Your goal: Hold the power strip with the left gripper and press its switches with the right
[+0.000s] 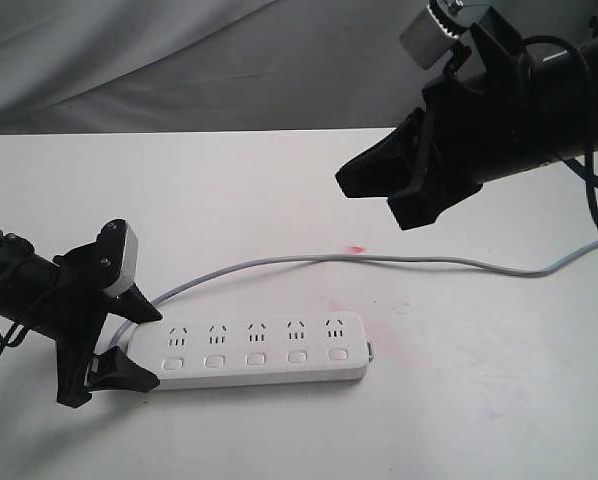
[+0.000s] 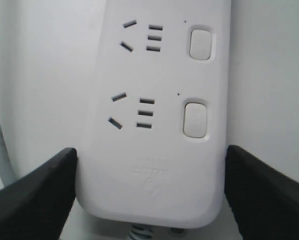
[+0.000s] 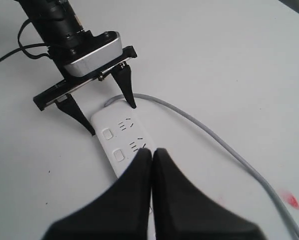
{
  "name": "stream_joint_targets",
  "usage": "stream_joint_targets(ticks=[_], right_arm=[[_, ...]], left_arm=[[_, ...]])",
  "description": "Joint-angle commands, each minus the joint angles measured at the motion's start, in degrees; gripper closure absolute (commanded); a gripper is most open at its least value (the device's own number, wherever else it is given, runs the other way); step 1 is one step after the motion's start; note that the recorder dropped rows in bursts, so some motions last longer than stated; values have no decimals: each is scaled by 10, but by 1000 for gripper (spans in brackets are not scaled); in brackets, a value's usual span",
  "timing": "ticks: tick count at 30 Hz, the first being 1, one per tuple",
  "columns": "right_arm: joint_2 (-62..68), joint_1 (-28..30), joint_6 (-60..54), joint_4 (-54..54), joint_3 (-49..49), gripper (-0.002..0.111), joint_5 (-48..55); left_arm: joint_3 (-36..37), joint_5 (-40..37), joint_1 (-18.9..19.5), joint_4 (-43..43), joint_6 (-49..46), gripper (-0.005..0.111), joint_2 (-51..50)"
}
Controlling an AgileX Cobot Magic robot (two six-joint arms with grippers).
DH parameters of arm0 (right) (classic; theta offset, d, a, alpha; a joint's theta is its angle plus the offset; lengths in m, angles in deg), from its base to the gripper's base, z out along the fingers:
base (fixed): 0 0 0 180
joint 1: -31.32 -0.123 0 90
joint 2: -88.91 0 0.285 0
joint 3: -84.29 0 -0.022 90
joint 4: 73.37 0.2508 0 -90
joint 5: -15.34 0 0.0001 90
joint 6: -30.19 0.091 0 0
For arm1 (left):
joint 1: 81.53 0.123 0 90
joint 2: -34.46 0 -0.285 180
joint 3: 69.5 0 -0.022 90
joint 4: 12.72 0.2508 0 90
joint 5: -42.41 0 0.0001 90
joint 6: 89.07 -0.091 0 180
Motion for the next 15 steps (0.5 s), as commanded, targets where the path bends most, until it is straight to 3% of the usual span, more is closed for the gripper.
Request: stream_joint_targets(ticks=[1,6,8,15], right_arm=[[-4,3,2,7,2,108,4],[-4,3,-1,2,2,108,1],[-5,3,-2,-4,2,108,-47],[-5,10,12,-136,2,108,-95]], left_arm=[[-1,0,-1,-2,1,59,2],[-1,0,-1,-2,1,59,2],[-1,0,-1,-2,1,59,2],[-1,0,-1,-2,1,59,2]])
